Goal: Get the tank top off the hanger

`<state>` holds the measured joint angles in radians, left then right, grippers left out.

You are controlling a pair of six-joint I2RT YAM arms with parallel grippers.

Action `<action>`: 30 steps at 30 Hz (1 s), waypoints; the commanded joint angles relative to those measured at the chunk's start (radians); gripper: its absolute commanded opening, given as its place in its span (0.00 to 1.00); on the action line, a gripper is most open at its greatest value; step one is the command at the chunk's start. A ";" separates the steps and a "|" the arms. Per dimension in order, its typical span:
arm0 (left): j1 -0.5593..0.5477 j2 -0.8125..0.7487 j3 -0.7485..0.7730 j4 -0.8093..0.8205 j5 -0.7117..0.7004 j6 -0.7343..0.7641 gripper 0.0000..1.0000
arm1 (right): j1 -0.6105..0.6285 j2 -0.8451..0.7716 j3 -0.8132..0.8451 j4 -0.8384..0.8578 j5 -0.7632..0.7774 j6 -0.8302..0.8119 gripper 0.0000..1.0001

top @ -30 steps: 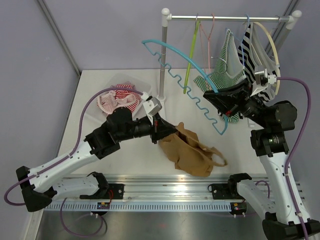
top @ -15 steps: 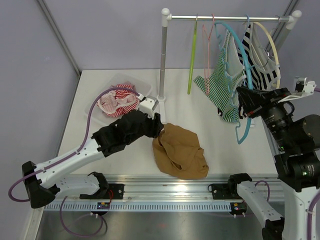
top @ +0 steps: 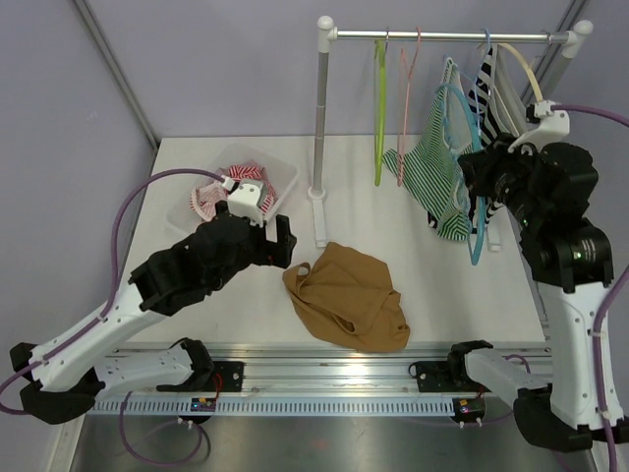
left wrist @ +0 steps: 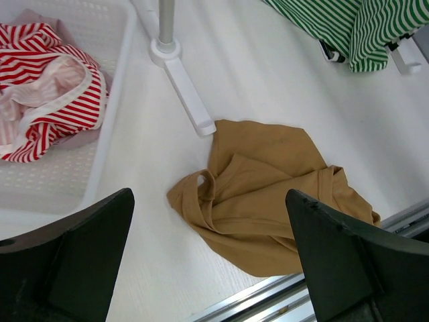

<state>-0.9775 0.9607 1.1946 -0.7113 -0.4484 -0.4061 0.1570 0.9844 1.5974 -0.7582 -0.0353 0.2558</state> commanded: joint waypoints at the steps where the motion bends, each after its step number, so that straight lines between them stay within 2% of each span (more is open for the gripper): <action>1: -0.001 -0.039 0.042 -0.083 -0.085 -0.007 0.99 | 0.001 0.106 0.106 0.082 0.029 -0.052 0.00; 13: -0.001 -0.096 -0.009 -0.131 -0.101 0.015 0.99 | 0.001 0.482 0.403 0.157 -0.026 -0.073 0.00; 20: -0.001 -0.091 -0.038 -0.102 -0.082 0.027 0.99 | 0.001 0.623 0.538 0.157 -0.031 -0.064 0.00; 25: 0.000 -0.062 -0.040 -0.079 -0.058 0.023 0.99 | 0.001 0.652 0.515 0.171 -0.058 -0.038 0.00; 30: -0.004 -0.030 -0.069 0.013 0.051 -0.003 0.99 | 0.001 0.634 0.466 0.195 -0.057 -0.026 0.00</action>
<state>-0.9779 0.9123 1.1465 -0.8043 -0.4751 -0.3939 0.1570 1.6547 2.0682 -0.6594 -0.0731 0.2169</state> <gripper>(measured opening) 0.988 0.211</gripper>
